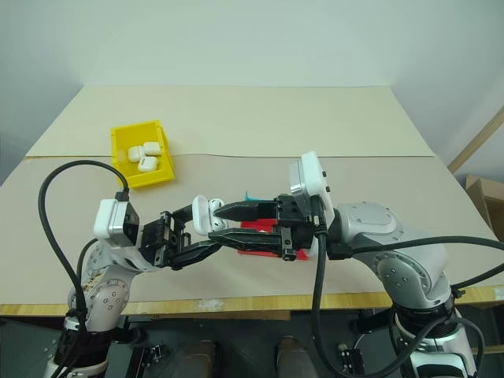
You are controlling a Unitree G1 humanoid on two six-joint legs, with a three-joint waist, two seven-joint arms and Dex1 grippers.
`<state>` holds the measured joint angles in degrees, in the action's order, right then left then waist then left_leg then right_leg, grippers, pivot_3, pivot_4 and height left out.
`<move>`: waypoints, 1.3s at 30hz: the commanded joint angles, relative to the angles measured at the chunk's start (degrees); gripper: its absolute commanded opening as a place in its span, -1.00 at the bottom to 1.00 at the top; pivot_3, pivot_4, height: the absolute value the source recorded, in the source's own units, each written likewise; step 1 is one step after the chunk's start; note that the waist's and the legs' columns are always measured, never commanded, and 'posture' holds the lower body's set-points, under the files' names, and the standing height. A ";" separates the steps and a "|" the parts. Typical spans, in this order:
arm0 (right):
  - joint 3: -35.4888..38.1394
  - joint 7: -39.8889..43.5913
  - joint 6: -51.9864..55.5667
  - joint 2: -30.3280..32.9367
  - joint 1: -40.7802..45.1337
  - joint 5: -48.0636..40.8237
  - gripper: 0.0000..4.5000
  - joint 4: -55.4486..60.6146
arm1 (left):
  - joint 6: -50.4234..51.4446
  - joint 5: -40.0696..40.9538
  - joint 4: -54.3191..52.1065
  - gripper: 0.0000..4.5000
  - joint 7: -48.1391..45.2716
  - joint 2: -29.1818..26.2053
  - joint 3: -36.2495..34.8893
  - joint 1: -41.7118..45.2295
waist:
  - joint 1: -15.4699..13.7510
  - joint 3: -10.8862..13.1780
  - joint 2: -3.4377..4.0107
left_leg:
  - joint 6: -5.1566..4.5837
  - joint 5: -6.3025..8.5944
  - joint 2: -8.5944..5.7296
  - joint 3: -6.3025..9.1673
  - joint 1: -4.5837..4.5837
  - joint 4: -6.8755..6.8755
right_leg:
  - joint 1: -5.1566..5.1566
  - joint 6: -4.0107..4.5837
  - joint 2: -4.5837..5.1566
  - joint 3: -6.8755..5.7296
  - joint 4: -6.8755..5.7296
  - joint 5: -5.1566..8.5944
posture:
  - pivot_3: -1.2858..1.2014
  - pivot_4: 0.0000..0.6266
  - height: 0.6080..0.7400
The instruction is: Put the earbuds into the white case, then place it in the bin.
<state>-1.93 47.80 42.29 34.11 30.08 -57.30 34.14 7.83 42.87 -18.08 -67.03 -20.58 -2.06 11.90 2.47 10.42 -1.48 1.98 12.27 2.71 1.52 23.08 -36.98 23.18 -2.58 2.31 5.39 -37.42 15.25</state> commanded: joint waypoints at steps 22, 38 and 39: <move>-1.55 20.37 -3.17 8.33 32.47 12.79 -0.99 -25.98 | -0.02 -1.10 7.72 0.24 -0.60 -1.98 -0.99 11.26 | 0.04 0.01 0.01 | -0.01 0.00 0.01 -0.01 0.09 0.01 | 0.09 0.01 0.00 -0.03 0.08 -0.01 | 0.03 -0.52 1.00; -7.94 22.99 8.51 2.26 41.71 14.26 -0.99 -27.23 | 5.29 -1.16 3.93 0.24 3.97 -0.77 2.30 14.16 | -0.02 0.02 0.02 | -0.05 0.03 0.00 0.03 0.18 -0.02 | 0.16 0.03 0.04 -0.08 0.00 -0.03 | 0.03 -0.52 1.00; -8.22 23.13 8.25 2.14 41.37 14.49 -0.99 -26.94 | 5.30 -1.10 3.77 0.24 3.99 -0.71 2.42 14.10 | -0.02 0.02 0.02 | -0.05 0.03 0.00 0.03 0.19 -0.02 | 0.16 0.03 0.04 -0.08 0.01 -0.03 | 0.03 -0.52 1.00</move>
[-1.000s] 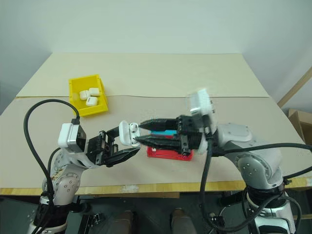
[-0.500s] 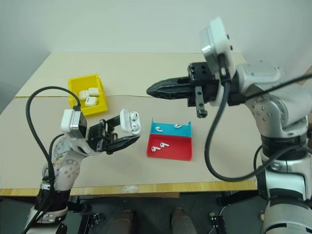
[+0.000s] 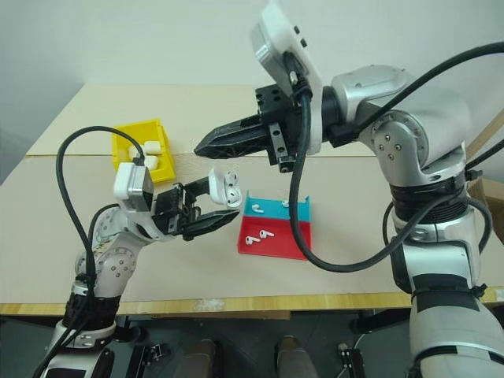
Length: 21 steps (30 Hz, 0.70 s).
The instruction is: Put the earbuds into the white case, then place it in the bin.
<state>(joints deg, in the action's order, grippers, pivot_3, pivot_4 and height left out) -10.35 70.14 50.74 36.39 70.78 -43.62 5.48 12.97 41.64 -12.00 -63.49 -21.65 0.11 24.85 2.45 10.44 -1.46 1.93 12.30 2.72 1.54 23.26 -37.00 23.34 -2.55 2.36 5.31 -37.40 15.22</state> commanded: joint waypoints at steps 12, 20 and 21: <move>-2.66 1.95 -4.06 -0.60 -1.41 7.02 -0.99 3.93 | -1.16 -1.61 -0.65 0.24 -0.38 1.19 1.16 1.65 | 0.02 0.00 0.00 | 0.00 0.00 0.00 0.00 -0.01 -0.01 | 0.02 0.00 0.00 0.00 -0.05 0.00 | 0.03 -0.52 1.00; -3.13 4.86 -5.69 1.87 -3.99 9.23 -0.99 6.54 | -1.74 -1.11 -1.53 0.24 -1.09 1.24 0.07 0.44 | 0.00 0.00 0.00 | 0.00 0.00 0.00 0.00 0.00 -0.02 | 0.02 0.00 0.00 0.00 -0.04 0.00 | 0.03 -0.52 1.00; -3.11 5.12 -5.79 2.15 -4.24 9.41 -0.99 6.70 | -1.83 -0.96 -1.56 0.24 -1.19 1.28 -0.09 0.35 | 0.00 0.00 0.00 | 0.00 0.00 0.00 0.00 -0.01 -0.02 | 0.02 0.00 0.00 0.00 -0.05 0.00 | 0.03 -0.52 1.00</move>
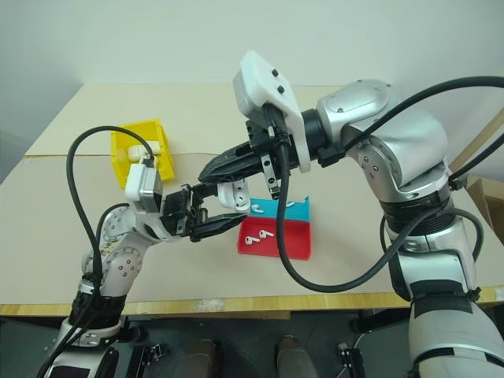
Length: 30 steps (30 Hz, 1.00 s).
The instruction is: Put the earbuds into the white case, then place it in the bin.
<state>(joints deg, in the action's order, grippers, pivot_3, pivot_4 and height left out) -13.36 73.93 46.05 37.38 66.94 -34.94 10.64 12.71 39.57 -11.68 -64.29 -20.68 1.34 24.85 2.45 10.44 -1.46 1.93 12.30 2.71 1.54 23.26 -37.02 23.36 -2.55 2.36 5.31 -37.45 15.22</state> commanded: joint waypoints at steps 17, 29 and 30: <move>2.11 4.36 -3.19 8.98 -3.23 1.97 -0.99 1.51 | -2.49 1.10 -1.53 0.24 -0.68 0.93 -1.93 -0.01 | 0.01 0.00 0.00 | 0.00 0.00 0.00 -0.01 0.00 0.00 | 0.00 0.00 0.00 0.01 0.01 0.00 | 0.03 -0.52 1.00; 11.71 5.11 -2.74 10.10 -2.69 -3.04 -0.99 -2.04 | -3.20 1.01 -1.85 0.24 -0.31 1.38 -1.98 -0.79 | -0.08 0.01 -0.01 | 0.00 0.00 -0.01 -0.01 0.01 0.00 | 0.00 0.00 0.00 0.02 0.03 0.00 | 0.03 -0.52 1.00; 12.72 4.49 -2.49 10.26 -3.60 -3.51 -0.99 -1.98 | -2.93 1.41 -2.50 0.24 -0.20 1.21 -2.14 -1.25 | -0.09 0.01 -0.01 | 0.00 0.00 -0.01 -0.01 0.00 0.00 | -0.01 0.00 0.00 0.01 0.03 0.00 | 0.03 -0.52 1.00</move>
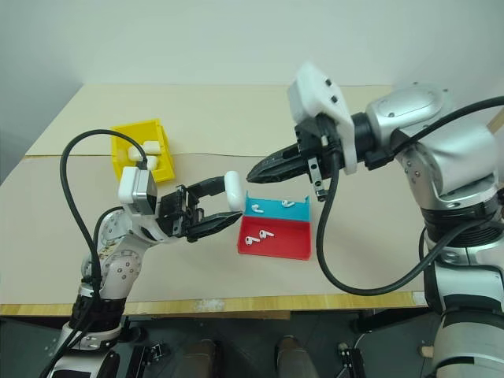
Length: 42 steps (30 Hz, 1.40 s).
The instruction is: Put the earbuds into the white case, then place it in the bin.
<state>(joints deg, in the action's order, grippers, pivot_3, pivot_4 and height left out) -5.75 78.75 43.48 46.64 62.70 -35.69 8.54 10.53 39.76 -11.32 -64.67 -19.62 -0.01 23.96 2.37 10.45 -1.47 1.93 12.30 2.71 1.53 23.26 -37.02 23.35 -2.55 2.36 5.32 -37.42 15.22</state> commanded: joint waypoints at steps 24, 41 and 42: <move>21.46 -31.84 7.14 -5.24 -35.27 -10.18 -0.99 14.74 | 13.48 -28.08 13.82 0.24 64.17 -0.92 -12.75 17.61 | -0.56 0.01 -0.08 | 0.00 0.00 -0.10 0.07 -0.05 -0.05 | -0.11 -0.06 0.04 0.01 0.00 -0.01 | 0.03 -0.52 1.00; 20.64 -36.78 7.62 -4.04 -37.92 -11.48 -0.99 16.12 | 1.69 -35.52 46.98 0.24 71.56 2.19 -11.38 28.95 | -1.62 0.03 -0.11 | 0.02 -0.01 -0.19 0.09 0.08 -0.04 | -0.09 -0.09 0.13 -0.04 0.11 -0.04 | 0.03 -0.52 1.00; 20.70 -36.98 7.58 -4.00 -38.09 -11.62 -0.99 16.32 | 0.86 -35.44 48.37 0.24 72.11 2.23 -11.74 29.58 | -1.61 0.03 -0.12 | 0.02 -0.01 -0.18 0.10 0.10 -0.04 | -0.09 -0.09 0.13 -0.05 0.13 -0.04 | 0.03 -0.52 1.00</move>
<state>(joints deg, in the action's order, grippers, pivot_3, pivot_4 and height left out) 13.98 42.15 50.88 41.89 24.35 -46.26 22.44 14.18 4.18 36.71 7.19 -17.06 -10.61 50.87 0.75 10.48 -1.59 1.95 12.28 2.53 1.64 23.37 -37.06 23.26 -2.65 2.50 5.26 -37.28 15.18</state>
